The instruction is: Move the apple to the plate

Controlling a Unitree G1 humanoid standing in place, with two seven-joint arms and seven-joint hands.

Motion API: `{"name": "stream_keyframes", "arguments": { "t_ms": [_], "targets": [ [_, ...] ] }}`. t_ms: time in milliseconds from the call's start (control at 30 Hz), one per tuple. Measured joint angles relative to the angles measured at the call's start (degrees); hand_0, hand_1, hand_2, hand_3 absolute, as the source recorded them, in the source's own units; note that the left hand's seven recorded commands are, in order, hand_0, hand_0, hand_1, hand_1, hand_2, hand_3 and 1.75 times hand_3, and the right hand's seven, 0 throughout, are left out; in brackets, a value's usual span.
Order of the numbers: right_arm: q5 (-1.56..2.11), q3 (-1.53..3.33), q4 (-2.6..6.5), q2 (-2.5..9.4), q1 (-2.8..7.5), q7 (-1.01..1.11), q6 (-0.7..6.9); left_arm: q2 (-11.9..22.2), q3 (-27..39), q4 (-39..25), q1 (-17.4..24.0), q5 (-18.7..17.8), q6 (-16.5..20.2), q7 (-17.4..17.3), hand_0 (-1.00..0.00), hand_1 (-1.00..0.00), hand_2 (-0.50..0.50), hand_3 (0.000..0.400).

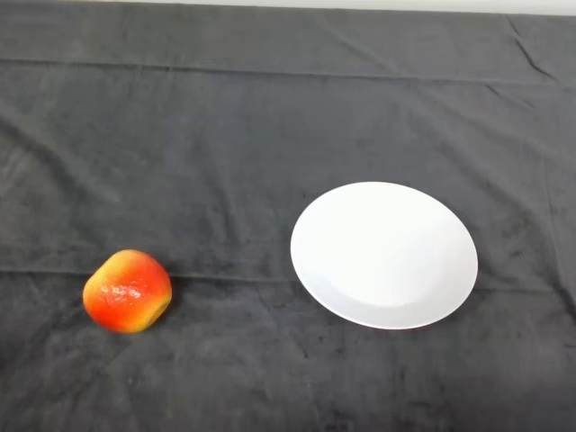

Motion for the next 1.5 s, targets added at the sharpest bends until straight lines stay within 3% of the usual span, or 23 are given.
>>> {"name": "stream_keyframes", "arguments": {
  "t_ms": [300, 467, 800, 1500],
  "targets": [
    [0.0, -0.01, 0.0, -0.05, 0.0, 0.01, -0.01, -5.7, -3.8, -6.6, -0.2, 2.3, -0.5, 1.3, 0.0, 0.0, 0.0, 0.0],
    [-0.01, 0.05, 0.0, 0.03, 0.0, 0.01, 0.04, -8.7, -7.4, -10.9, 0.0, 7.4, -0.8, 4.0, 0.0, 0.0, 0.0, 0.0],
    [-0.01, 0.03, 0.0, 0.02, 0.0, 0.01, 0.03, -10.9, -15.4, -18.5, 2.4, 10.1, 0.2, 5.0, 0.0, 0.0, 0.0, 0.0],
    [-0.01, 0.04, 0.0, 0.03, 0.0, 0.01, 0.04, -11.1, -30.0, -18.9, 0.3, 12.7, 7.3, 8.3, 0.0, 0.0, 0.0, 0.0]
  ]
}}
